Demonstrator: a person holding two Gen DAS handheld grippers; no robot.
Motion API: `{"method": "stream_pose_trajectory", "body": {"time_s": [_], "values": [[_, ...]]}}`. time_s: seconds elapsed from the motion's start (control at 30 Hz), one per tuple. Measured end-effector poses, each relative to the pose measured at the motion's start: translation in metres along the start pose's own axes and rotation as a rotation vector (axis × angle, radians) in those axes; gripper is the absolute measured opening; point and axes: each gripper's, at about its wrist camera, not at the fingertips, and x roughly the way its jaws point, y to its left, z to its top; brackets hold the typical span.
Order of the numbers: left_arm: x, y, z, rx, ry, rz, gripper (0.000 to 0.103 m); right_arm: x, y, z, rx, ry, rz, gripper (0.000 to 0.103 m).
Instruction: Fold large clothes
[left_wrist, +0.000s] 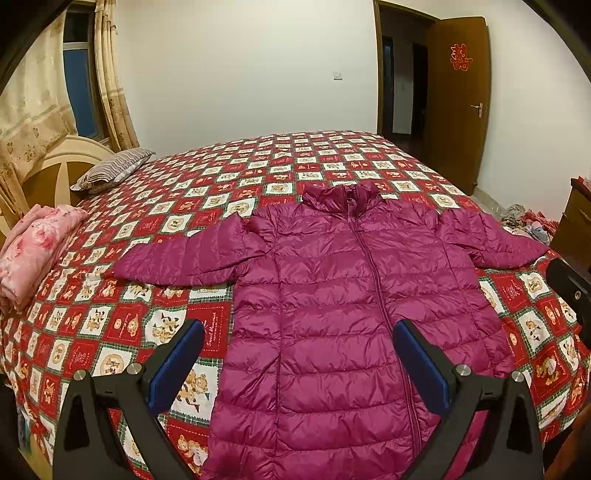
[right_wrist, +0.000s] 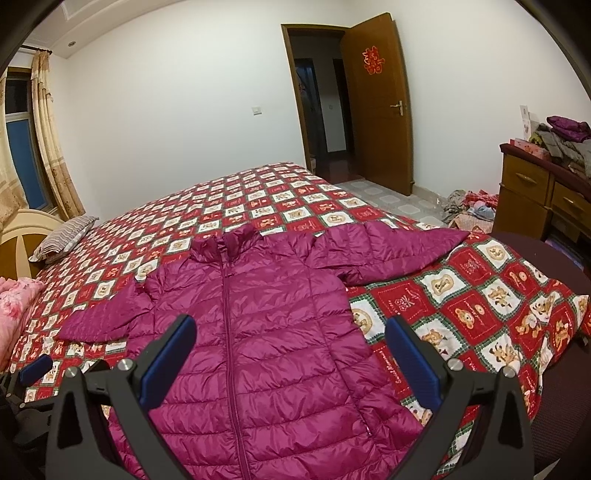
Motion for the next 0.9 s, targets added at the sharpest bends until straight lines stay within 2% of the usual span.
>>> {"method": "stream_pose_trajectory", "body": {"time_s": [0.9], "values": [[0.0001,0.0,0.0007,-0.009,-0.006,0.001,0.102,-0.0008,0.0011,-0.0026,-0.005,0.001,0.004,0.103]]}}
